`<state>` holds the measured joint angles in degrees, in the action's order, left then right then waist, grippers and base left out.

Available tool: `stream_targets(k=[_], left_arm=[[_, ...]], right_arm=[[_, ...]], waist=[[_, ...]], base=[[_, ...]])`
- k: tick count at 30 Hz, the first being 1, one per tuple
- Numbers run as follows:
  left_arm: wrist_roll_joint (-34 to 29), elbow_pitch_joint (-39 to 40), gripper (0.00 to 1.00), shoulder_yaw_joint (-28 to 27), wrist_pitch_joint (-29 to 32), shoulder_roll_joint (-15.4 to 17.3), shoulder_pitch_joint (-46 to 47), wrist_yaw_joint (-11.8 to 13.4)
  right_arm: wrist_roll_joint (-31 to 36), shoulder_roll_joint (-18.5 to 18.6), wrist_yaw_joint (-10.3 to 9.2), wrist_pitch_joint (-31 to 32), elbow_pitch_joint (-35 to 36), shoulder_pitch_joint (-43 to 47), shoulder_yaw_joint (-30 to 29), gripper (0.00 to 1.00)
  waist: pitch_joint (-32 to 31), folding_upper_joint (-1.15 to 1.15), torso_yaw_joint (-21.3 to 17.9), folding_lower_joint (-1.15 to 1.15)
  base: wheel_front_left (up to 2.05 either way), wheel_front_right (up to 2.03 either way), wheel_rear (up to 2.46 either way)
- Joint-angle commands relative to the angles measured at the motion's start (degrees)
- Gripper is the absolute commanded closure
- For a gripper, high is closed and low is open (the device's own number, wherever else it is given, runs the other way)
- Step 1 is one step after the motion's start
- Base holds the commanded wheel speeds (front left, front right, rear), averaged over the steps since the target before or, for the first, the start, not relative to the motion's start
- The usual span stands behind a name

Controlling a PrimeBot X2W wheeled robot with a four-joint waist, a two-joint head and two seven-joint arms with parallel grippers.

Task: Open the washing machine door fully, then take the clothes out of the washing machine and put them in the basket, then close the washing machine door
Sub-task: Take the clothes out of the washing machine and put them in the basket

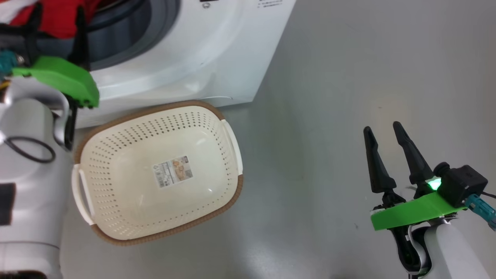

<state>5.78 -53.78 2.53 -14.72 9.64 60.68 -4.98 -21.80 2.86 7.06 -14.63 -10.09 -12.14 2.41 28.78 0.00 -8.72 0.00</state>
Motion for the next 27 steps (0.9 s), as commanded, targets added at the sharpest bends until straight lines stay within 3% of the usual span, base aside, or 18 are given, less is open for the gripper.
stream_targets(k=[1, 12, 21, 27], left_arm=[[-0.8, 0.6, 0.0, -0.7, -0.3, 2.8, 1.3, 0.6], [-5.3, -9.5, 0.0, 3.1, -0.3, 7.3, 12.1, 2.7], [-6.2, -16.6, 0.0, 5.2, -0.2, 9.9, 17.5, 1.5], [-6.9, -18.8, 0.0, 6.4, 1.4, 11.4, 19.0, 2.5]], right_arm=[[-1.2, 0.0, 0.43, -0.4, 1.5, -0.4, 1.4, 0.0], [-3.0, 0.0, 0.43, -0.4, 2.0, -2.3, 5.2, 0.0], [-4.0, 0.0, 0.43, -0.4, 2.5, -3.3, 6.6, 0.0], [-4.3, 0.0, 0.43, -0.4, 2.5, -3.8, 6.8, 0.0]], waist=[[1.6, 0.0, -1.6, 0.0], [6.0, 0.0, -5.2, 0.0], [8.4, 0.0, -6.8, 0.0], [8.7, 0.0, -7.1, 0.0]], base=[[0.0, 0.0, 0.0], [0.0, 0.0, 0.0], [0.0, 0.0, 0.0], [0.0, 0.0, 0.0]])
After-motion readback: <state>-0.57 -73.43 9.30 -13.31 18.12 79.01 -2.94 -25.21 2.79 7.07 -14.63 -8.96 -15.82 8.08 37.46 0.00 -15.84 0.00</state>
